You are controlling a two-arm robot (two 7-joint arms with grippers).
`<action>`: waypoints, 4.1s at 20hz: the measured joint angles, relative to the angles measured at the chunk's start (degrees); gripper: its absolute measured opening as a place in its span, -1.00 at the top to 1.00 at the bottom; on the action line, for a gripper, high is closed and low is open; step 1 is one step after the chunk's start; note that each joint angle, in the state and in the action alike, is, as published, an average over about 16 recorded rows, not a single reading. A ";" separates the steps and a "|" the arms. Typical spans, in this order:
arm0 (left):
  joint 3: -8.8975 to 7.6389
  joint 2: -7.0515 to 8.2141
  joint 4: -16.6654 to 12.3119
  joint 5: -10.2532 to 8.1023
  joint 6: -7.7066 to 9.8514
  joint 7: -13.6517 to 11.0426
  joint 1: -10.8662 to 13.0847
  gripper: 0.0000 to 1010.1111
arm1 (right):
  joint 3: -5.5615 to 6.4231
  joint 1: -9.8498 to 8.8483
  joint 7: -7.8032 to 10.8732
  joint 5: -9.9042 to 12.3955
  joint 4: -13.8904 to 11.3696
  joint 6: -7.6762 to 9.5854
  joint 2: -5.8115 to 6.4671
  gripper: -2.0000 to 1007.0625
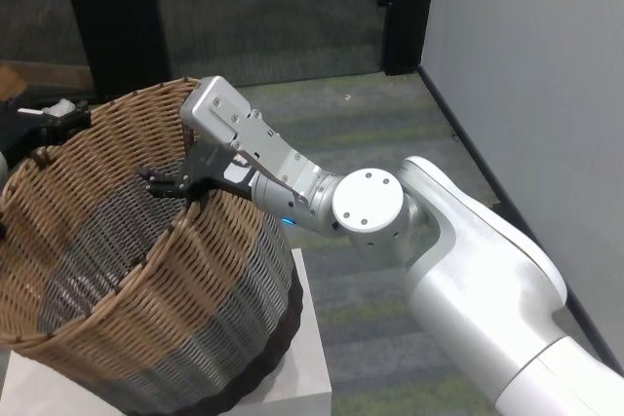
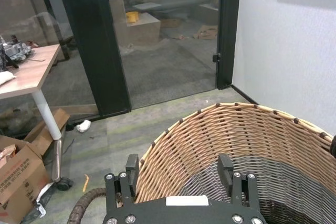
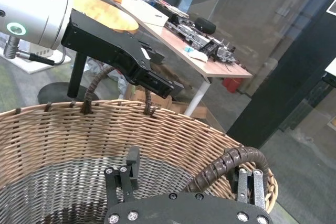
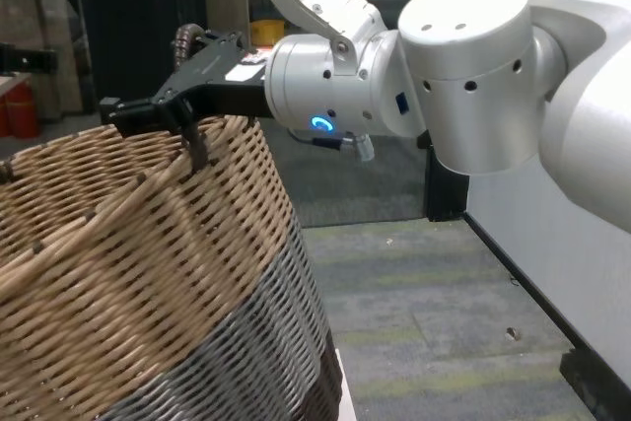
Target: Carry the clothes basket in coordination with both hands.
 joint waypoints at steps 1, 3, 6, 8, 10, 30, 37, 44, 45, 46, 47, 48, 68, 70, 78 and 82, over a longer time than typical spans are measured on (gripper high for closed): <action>0.00 0.00 0.00 0.00 0.00 0.00 0.00 -0.98 | 0.00 0.10 0.52 0.19 0.04 0.32 0.10 -1.00; 0.00 0.00 0.00 0.00 0.00 0.00 0.00 -0.98 | -0.02 0.37 1.77 0.68 0.12 1.11 0.39 -1.00; 0.00 0.00 0.00 0.00 0.00 0.00 0.00 -0.98 | -0.11 0.85 3.89 1.53 0.21 2.52 1.02 -1.00; 0.00 0.00 0.00 0.00 0.00 0.00 0.00 -0.98 | -0.20 1.25 5.48 2.17 0.26 3.68 1.61 -1.00; 0.00 0.00 0.00 0.00 0.00 0.00 0.00 -0.98 | -0.30 1.69 7.15 2.85 0.32 4.98 2.34 -1.00; 0.00 0.00 0.00 0.00 0.01 -0.01 0.00 -0.98 | 3.47 1.38 14.73 11.46 -7.22 20.34 12.33 -1.00; 0.00 0.00 0.00 0.00 0.01 -0.01 0.00 -0.98 | 5.94 -0.36 11.95 14.07 -11.37 22.24 13.47 -1.00; 0.00 0.00 0.00 0.00 0.01 0.00 0.00 -0.98 | 8.11 -2.63 2.94 13.70 -14.34 16.74 11.51 -1.00; 0.00 0.00 0.00 0.00 0.01 0.00 0.00 -0.98 | 8.38 -2.96 1.23 13.26 -14.63 15.38 11.02 -1.00; 0.00 0.00 0.00 0.00 0.01 0.00 0.00 -0.98 | 8.66 -3.32 -0.53 12.77 -14.95 13.96 10.48 -1.00; 0.00 0.00 0.00 0.00 0.01 0.00 0.00 -0.98 | 8.90 -3.67 -2.22 12.22 -15.24 12.51 9.92 -1.00; -0.01 0.00 0.00 0.00 0.01 0.00 0.00 -0.98 | 9.11 -4.02 -3.90 11.63 -15.51 11.03 9.37 -1.00; 0.77 -0.74 -4.88 0.18 -6.46 -2.72 1.46 -0.98 | 9.60 -10.00 -12.94 2.51 -23.36 5.44 6.65 -0.99; 0.95 -1.15 -6.58 0.19 -7.18 -2.69 2.03 -0.98 | 9.73 -10.61 -12.44 2.29 -24.41 6.86 7.05 -1.00; 1.53 -3.45 -13.59 0.54 -6.12 -0.24 4.43 -0.98 | 11.05 -12.81 -12.66 0.84 -27.62 9.55 7.79 -1.00; 1.58 -4.55 -16.10 1.00 -4.40 1.10 5.31 -0.98 | 11.78 -13.74 -11.17 0.89 -28.86 9.68 8.28 -1.00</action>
